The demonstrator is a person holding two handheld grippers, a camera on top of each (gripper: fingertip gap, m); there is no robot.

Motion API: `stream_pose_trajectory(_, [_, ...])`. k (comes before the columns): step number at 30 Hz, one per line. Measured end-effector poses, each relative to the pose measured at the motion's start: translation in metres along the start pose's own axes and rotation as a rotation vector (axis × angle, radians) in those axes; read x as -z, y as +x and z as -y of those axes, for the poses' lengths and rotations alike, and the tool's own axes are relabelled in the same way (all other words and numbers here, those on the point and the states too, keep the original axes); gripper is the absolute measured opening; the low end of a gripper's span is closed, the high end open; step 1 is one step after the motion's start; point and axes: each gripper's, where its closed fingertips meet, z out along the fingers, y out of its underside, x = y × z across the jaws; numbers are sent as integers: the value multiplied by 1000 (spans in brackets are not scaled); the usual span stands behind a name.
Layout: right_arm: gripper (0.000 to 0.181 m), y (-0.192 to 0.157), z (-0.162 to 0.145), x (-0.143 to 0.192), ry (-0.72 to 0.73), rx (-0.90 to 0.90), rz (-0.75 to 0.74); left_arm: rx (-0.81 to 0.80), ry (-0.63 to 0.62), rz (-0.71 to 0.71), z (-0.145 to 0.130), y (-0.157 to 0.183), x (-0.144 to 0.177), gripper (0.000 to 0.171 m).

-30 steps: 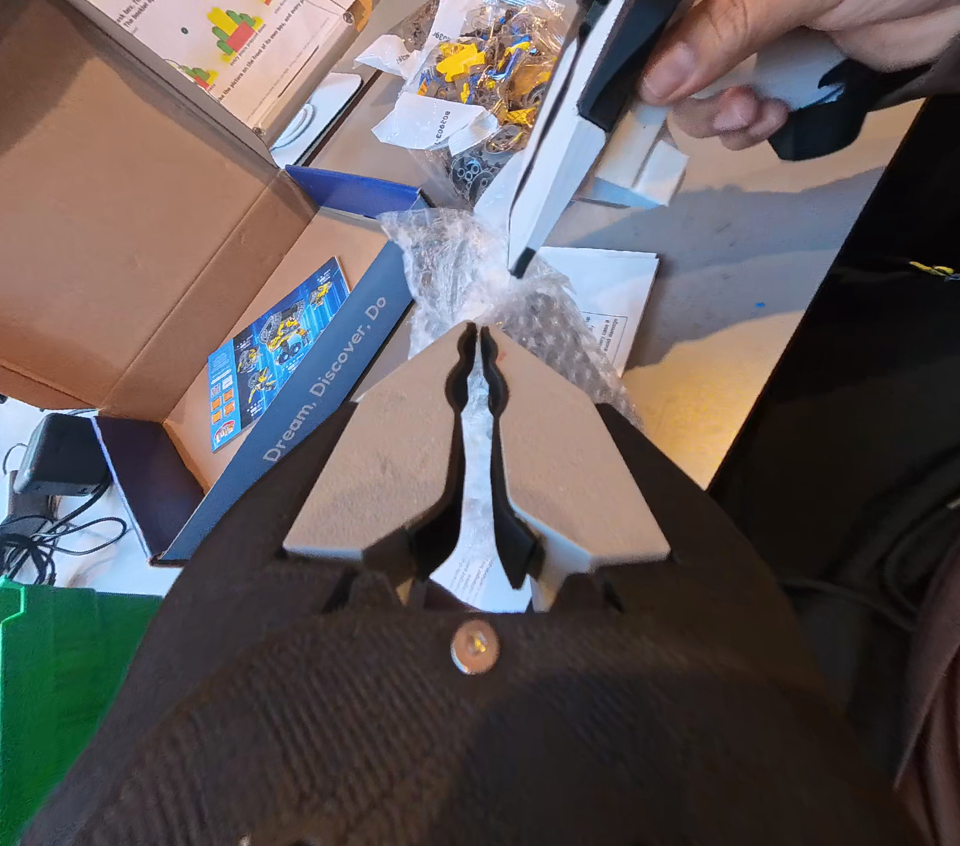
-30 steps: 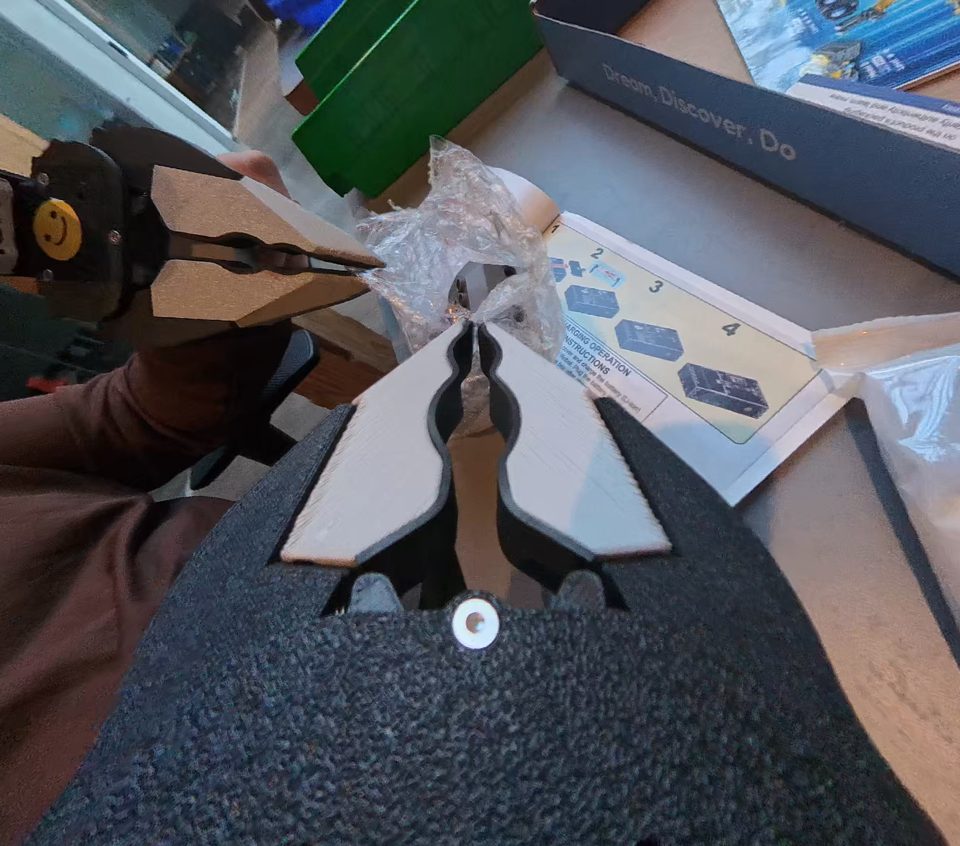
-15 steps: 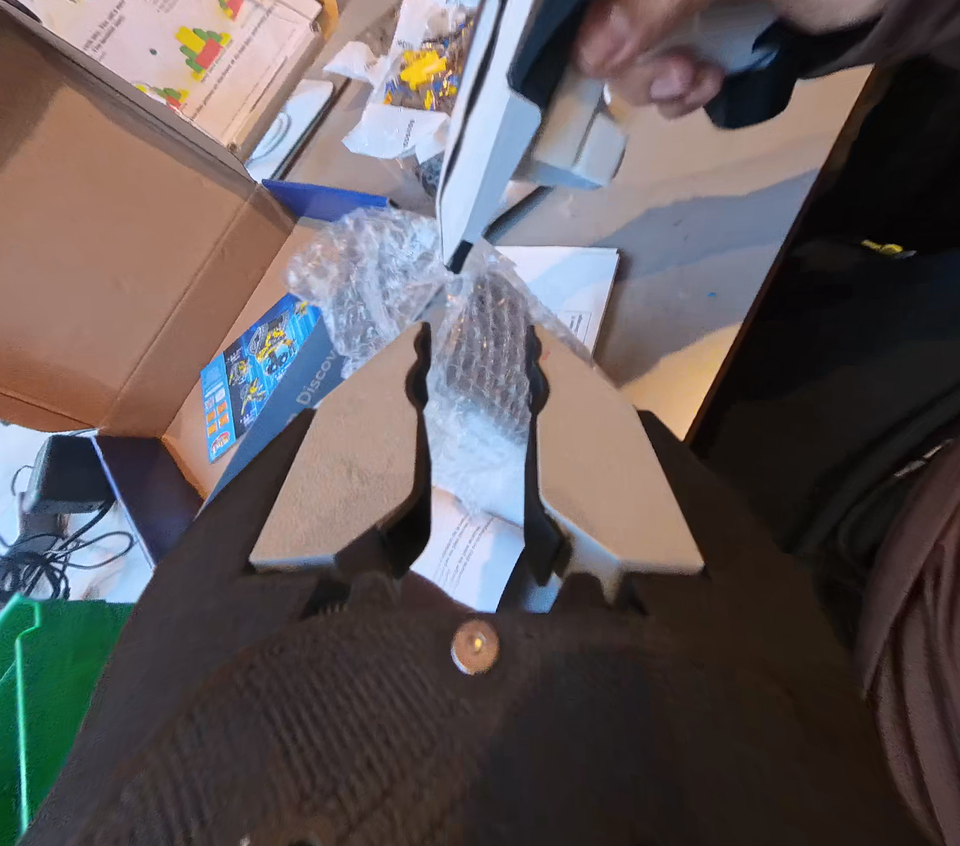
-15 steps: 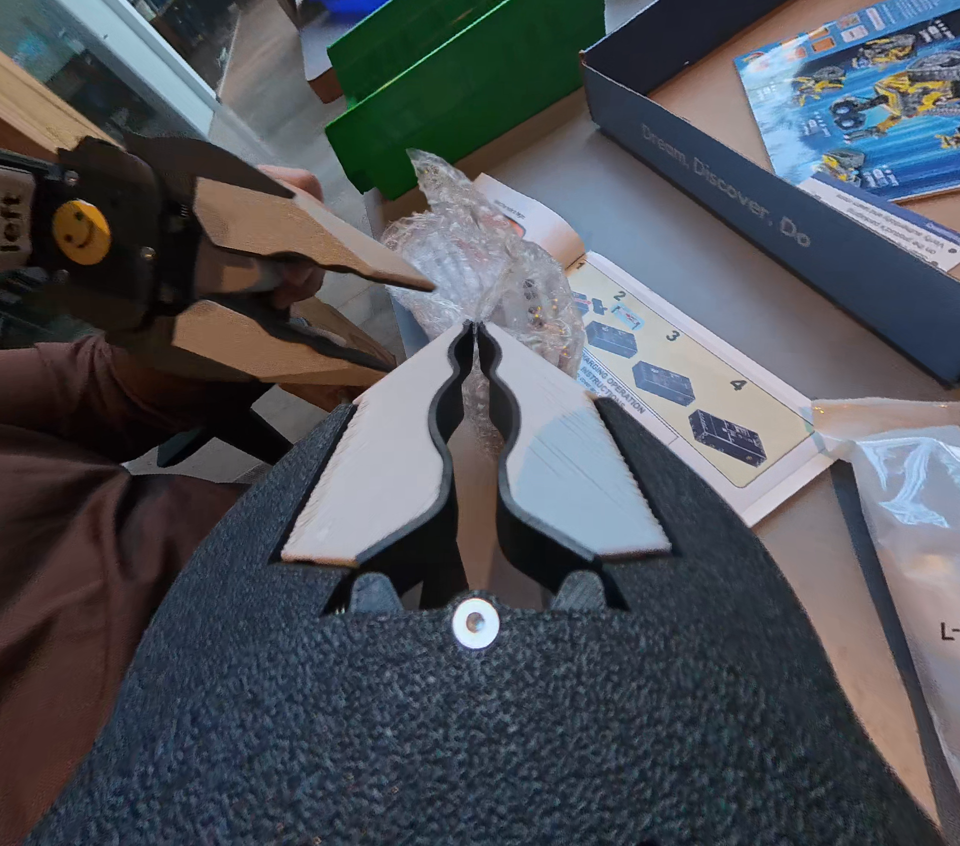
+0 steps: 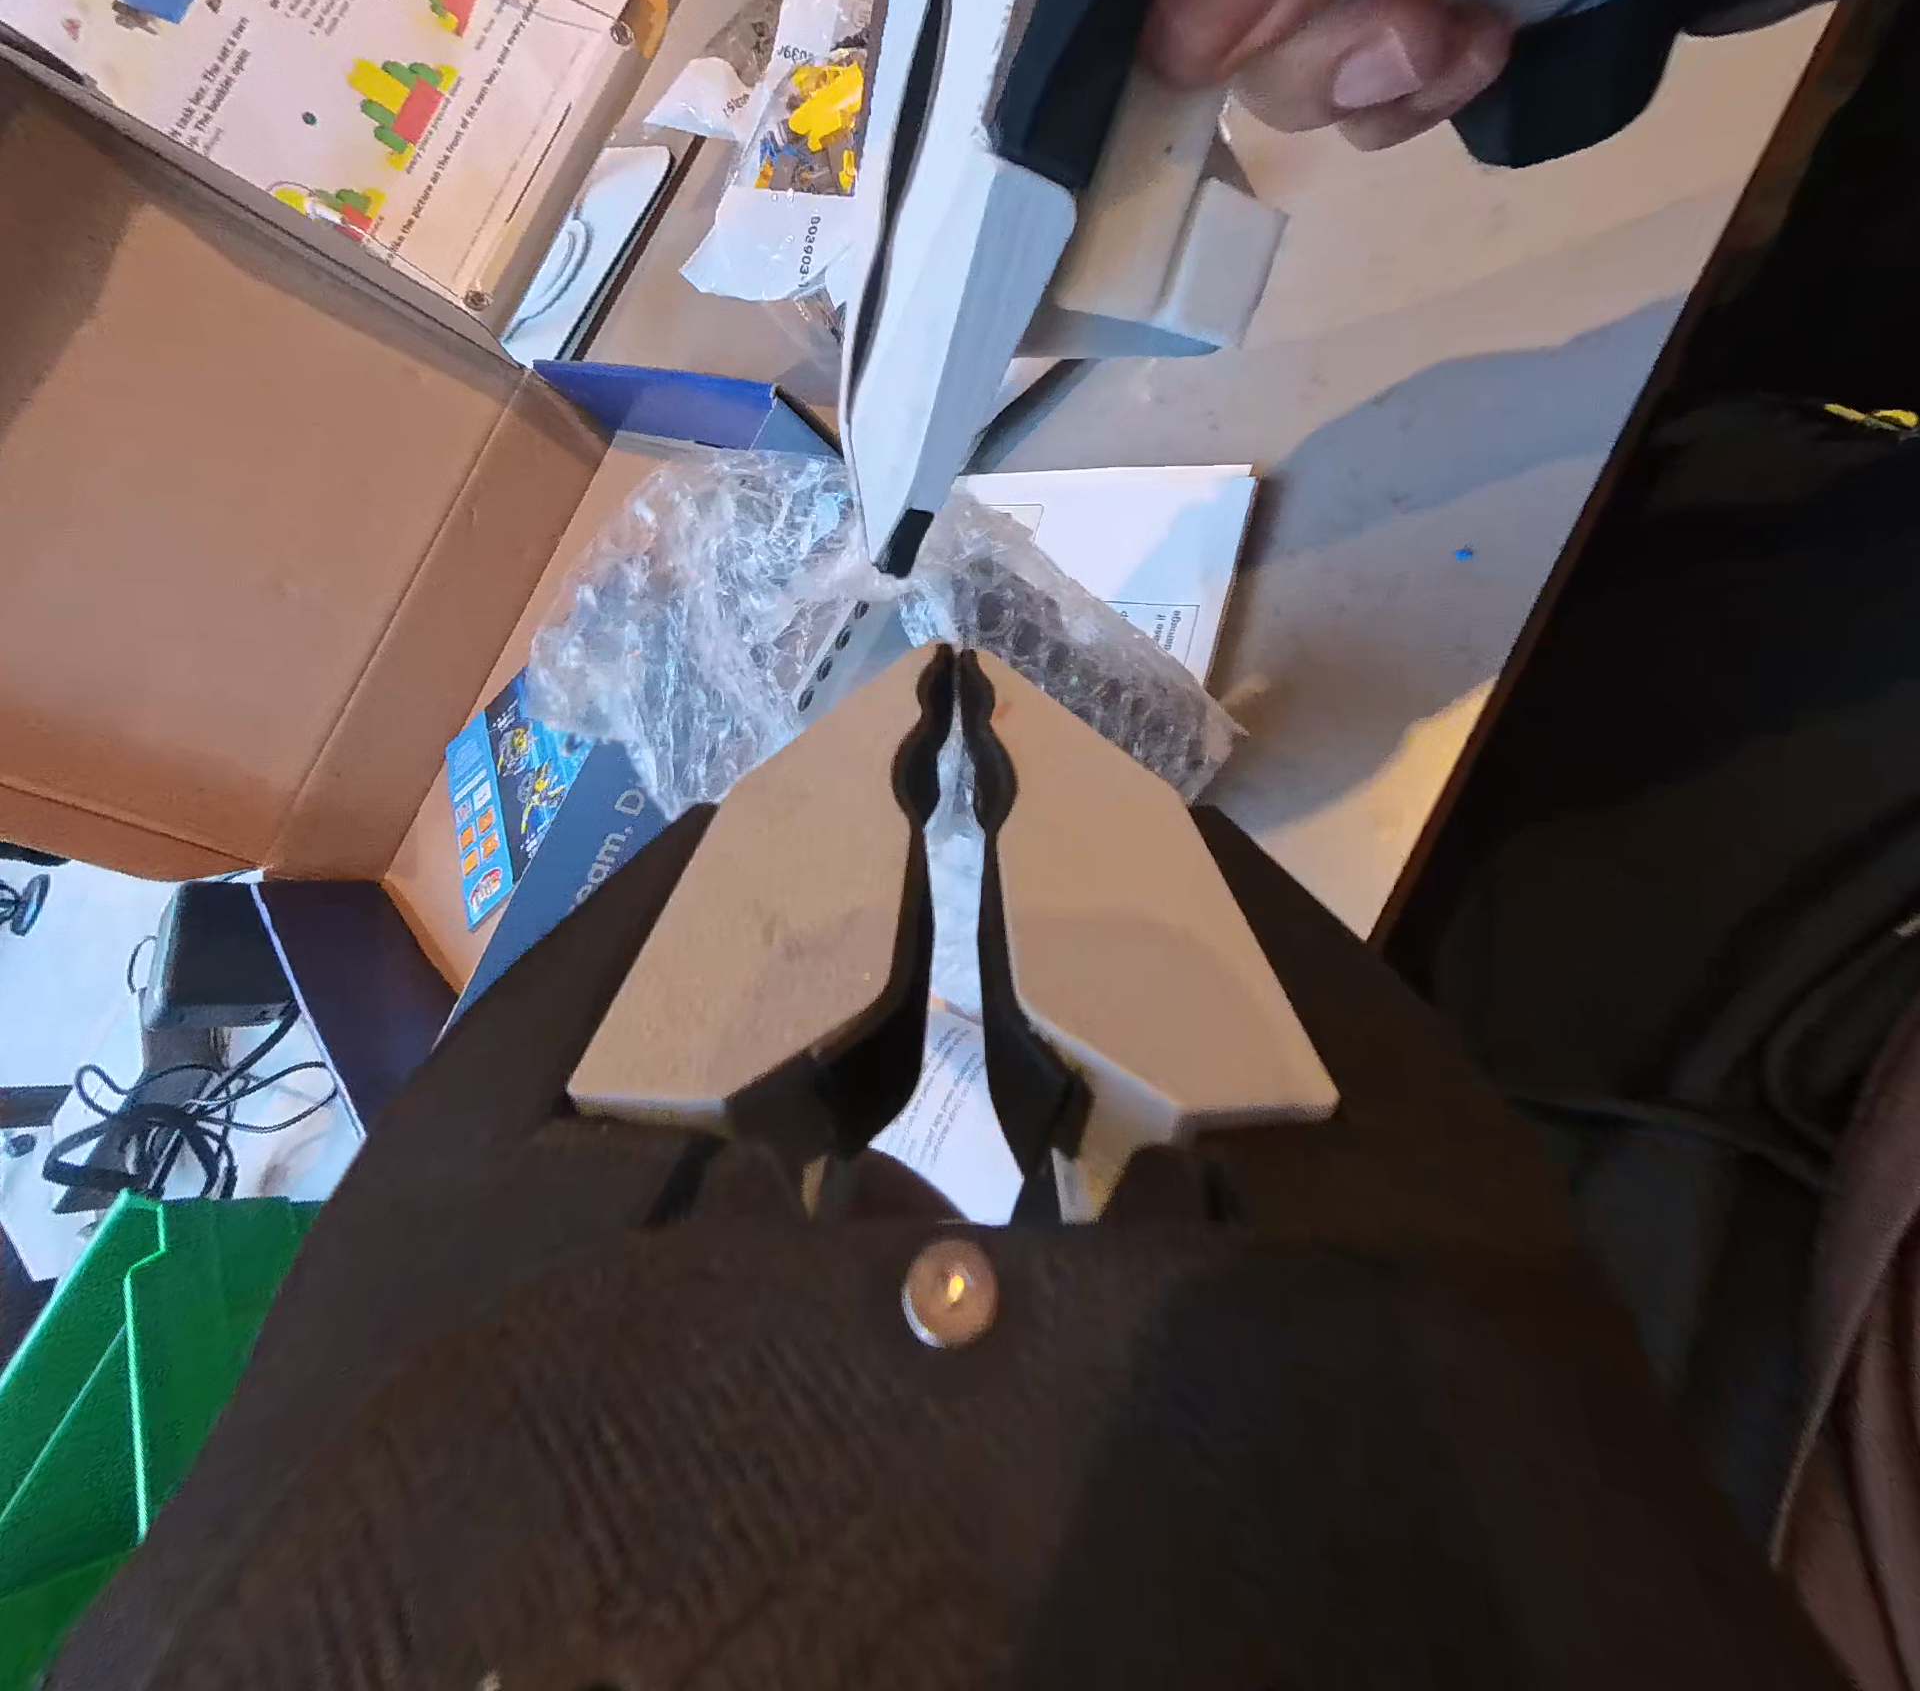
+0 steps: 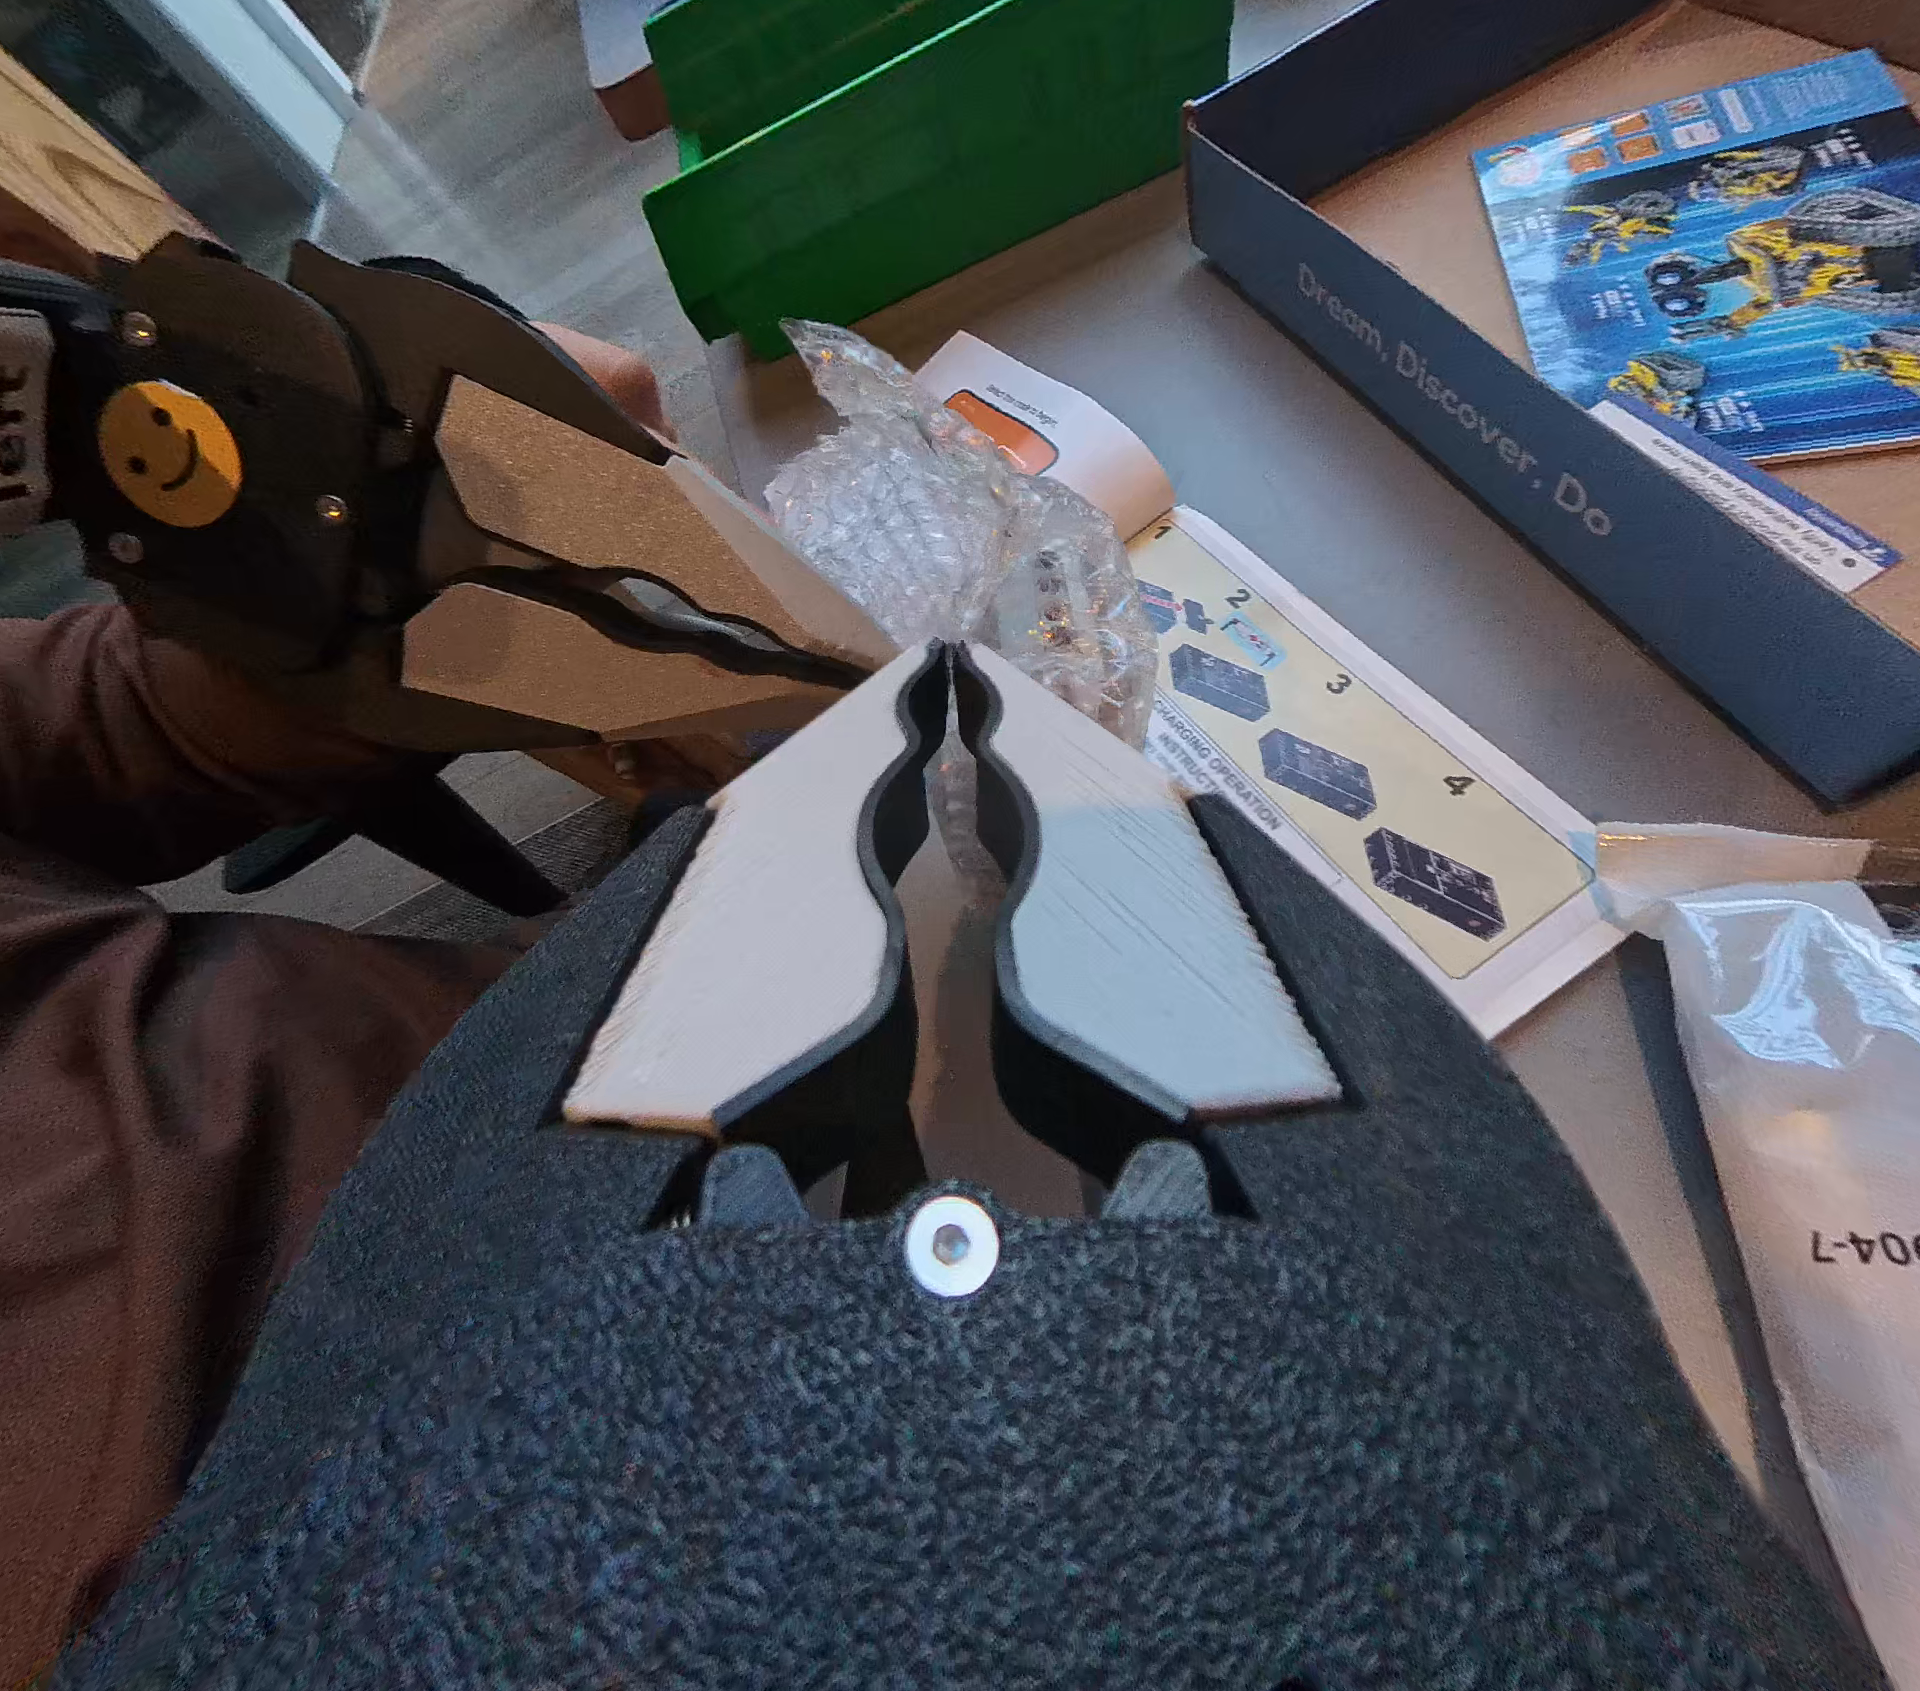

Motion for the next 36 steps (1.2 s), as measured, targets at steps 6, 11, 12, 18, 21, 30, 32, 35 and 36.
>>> stream_pose_trajectory(6, [0, 11, -2, -1, -24, 39, -84, 18, 1, -3, 0, -1, -1, 0])
stream_pose_trajectory(11, [0, 70, 4, 36, -2, 160, -431, 6, 19, -38, 5, 7, 1, 0])
stream_pose_trajectory(12, [0, 65, 9, 40, 49, 97, -351, 5, 24, -40, 6, 7, 2, 0])
stream_pose_trajectory(18, [0, 48, 21, 50, 123, 52, -205, -1, 64, -27, 10, 4, 3, 0])
stream_pose_trajectory(21, [1, 33, 23, 50, 93, 129, -167, 17, 130, -69, 19, 6, 12, 13])
stream_pose_trajectory(30, [1, 6, 17, 52, 26, 306, -74, 134, 150, -159, 0, -25, 53, 70])
stream_pose_trajectory(32, [1, -1, 16, 54, 22, 336, -43, 131, 72, -164, -26, -27, 38, 73])
stream_pose_trajectory(35, [1, -5, 18, 57, 25, 349, -42, 186, 17, -247, -48, -16, 12, 71])
stream_pose_trajectory(36, [1, -7, 20, 58, 34, 353, -40, 189, -3, -292, -52, -7, 6, 70])
